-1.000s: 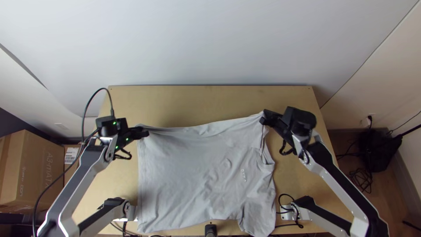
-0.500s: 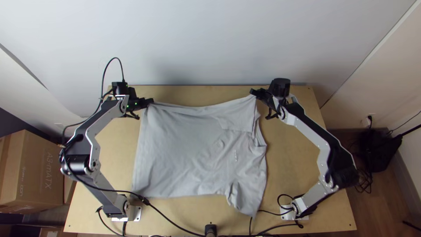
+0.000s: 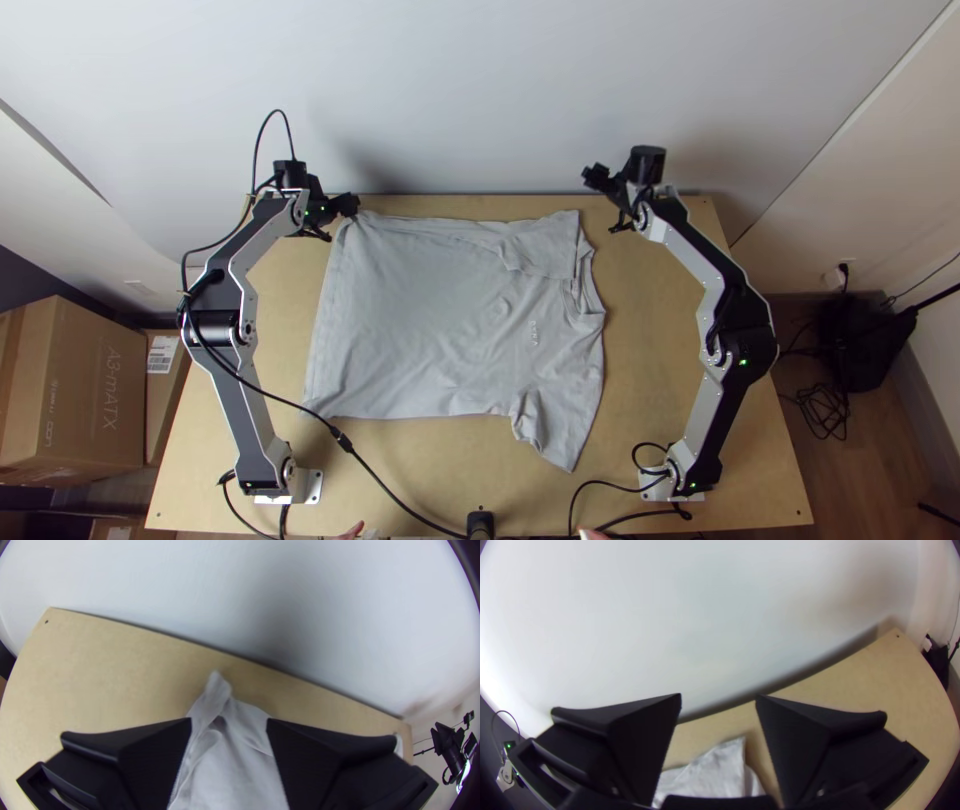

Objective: Fold the t-shirt

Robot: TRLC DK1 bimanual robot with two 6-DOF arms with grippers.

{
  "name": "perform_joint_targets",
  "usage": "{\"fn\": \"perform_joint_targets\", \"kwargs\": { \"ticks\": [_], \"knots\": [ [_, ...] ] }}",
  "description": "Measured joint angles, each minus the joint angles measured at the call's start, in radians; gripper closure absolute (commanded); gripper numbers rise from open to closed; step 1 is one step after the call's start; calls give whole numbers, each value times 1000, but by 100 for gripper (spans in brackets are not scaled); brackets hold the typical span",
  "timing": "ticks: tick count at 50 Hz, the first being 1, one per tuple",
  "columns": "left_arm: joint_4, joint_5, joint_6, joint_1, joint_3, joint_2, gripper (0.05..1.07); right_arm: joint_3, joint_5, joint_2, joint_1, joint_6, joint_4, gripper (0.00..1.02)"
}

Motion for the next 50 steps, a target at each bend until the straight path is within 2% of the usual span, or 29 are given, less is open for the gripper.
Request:
{"fn": "perform_joint_targets", "kwargs": {
  "ticks": [5,9,20,23,27,30,36,44,50],
  "knots": [
    [-9,11,-18,0,37,-6,9,28,-16,-21,-35,-3,-18,3],
    [-33,15,-29,0,49,-25,10,28,-27,-58,-61,2,-83,3],
    [-170,29,-45,12,63,-164,10,28,-103,-284,-95,20,-457,4],
    [-223,48,-45,23,64,-224,10,26,-152,-371,-101,21,-573,4],
    [-302,74,-45,40,63,-309,10,9,-269,-483,-132,24,-697,5],
    [-328,98,-44,61,41,-398,9,-36,-322,-574,-169,24,-777,6],
    [-348,124,-31,99,-75,-586,9,-217,-340,-756,-230,-9,-857,7],
    [-415,127,-10,115,-209,-791,9,-531,-344,-965,-231,-38,-879,7],
    [-483,134,6,122,-265,-891,10,-703,-343,-1062,-193,-61,-906,18]
  ]
}}
